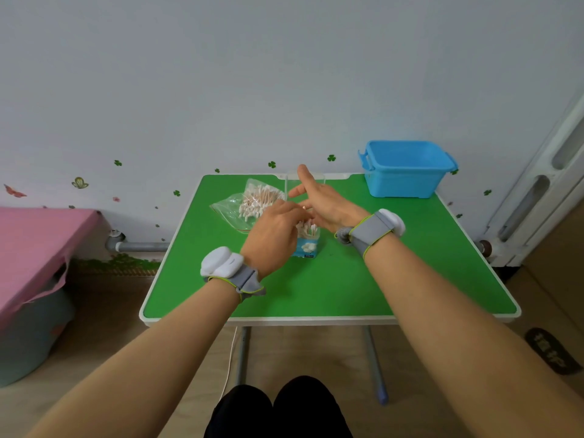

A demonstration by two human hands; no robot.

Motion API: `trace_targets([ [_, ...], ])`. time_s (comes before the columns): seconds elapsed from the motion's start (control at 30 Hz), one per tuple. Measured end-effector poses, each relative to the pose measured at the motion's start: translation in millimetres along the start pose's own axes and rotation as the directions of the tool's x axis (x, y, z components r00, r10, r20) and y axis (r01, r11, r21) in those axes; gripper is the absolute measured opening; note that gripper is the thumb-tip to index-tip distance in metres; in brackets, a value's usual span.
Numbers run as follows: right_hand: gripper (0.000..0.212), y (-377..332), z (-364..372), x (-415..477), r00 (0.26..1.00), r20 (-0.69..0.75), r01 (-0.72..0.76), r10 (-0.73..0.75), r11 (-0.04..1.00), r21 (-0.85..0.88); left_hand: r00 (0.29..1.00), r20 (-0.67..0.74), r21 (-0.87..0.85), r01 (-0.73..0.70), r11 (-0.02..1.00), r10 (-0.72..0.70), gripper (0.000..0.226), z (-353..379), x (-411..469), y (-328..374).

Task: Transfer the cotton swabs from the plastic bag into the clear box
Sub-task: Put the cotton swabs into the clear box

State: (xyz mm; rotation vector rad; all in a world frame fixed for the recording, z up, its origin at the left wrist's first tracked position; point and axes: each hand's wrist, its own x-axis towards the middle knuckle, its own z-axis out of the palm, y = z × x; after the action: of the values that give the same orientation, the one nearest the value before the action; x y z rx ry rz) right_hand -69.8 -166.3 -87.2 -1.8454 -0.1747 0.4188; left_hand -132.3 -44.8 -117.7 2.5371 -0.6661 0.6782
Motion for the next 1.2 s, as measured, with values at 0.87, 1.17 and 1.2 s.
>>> trace_targets([
  [0.87, 0.074, -2, -1, -3, 1.000, -0.005, 0.011, -0.010, 0.996, 0.093, 0.993, 0.098, 0.206, -0.090, 0.975, 0.071, 0.062, 12, -27, 2],
  [1.17, 0.074, -4, 1, -6, 1.000, 0.016, -0.001, 0.000, 0.995, 0.103, 0.992, 0.120, 0.258, -0.063, 0.964, 0.033, 0.067, 18, -32, -5],
  [1.2, 0.074, -4, 1, -7, 1.000, 0.011, 0.001, -0.002, 0.996, 0.094, 0.993, 0.112, 0.251, -0.056, 0.966, 0.028, 0.068, 19, -32, -5],
])
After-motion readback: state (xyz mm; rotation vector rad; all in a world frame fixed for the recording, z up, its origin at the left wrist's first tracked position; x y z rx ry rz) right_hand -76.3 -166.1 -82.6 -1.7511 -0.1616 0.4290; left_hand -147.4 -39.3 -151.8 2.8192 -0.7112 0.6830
